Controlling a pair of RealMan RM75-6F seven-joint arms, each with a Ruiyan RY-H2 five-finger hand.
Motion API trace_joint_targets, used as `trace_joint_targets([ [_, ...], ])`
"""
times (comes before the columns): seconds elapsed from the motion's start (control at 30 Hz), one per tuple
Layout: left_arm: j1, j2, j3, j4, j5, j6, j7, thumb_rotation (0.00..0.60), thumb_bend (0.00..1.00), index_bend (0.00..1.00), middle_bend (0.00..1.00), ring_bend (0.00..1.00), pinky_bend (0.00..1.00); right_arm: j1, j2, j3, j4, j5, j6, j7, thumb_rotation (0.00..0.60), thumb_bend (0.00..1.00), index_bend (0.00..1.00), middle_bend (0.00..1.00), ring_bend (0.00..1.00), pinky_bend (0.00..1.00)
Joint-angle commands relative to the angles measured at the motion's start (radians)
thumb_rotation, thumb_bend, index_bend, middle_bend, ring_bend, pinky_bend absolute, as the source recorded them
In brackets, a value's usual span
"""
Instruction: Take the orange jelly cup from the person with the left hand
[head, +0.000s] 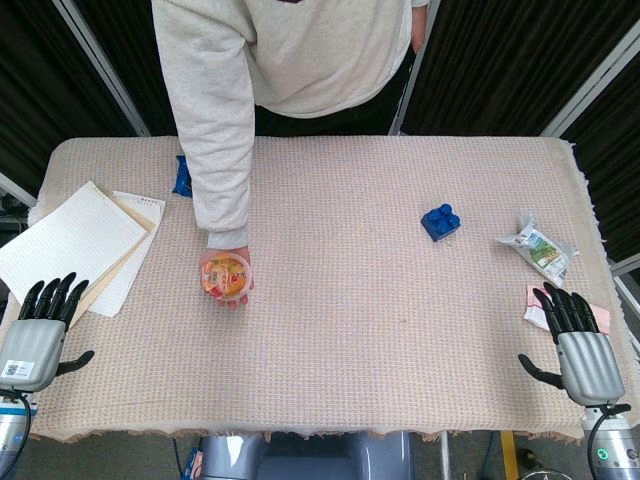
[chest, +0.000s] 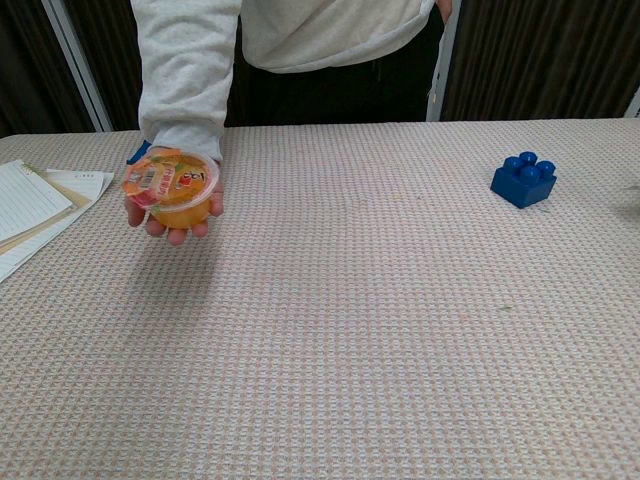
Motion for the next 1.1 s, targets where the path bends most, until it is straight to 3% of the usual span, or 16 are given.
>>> trace_joint_targets([
  [0.03, 0.000, 0.000, 0.000, 0.000, 0.000, -0.001, 0.000, 0.600, 0.12, 0.00, 0.00, 0.00, 0.00, 0.000, 0.000, 0.000, -0.001, 0.001, 0.000, 0.000, 0.600, 0.14, 0.04, 0.00, 0.00, 0.00],
  [0.77, -0.023, 0.020, 0.002, -0.017, -0.006, -0.047, 0.015, 0.600, 0.12, 0.00, 0.00, 0.00, 0.00, 0.004, 0.000, 0.002, -0.005, 0.015, -0.016, -0.005, 0.600, 0.14, 0.04, 0.00, 0.00, 0.00],
  [0.93, -0.082, 0.061, -0.027, -0.082, -0.016, -0.112, 0.089, 0.600, 0.13, 0.00, 0.00, 0.00, 0.00, 0.005, 0.001, 0.002, -0.006, 0.015, -0.018, -0.004, 0.600, 0.14, 0.04, 0.00, 0.00, 0.00],
  [1.1, -0.191, 0.128, -0.098, -0.196, -0.136, -0.261, 0.169, 0.600, 0.13, 0.00, 0.00, 0.00, 0.01, 0.004, 0.001, -0.001, -0.008, 0.011, -0.016, -0.010, 0.600, 0.14, 0.04, 0.00, 0.00, 0.00],
])
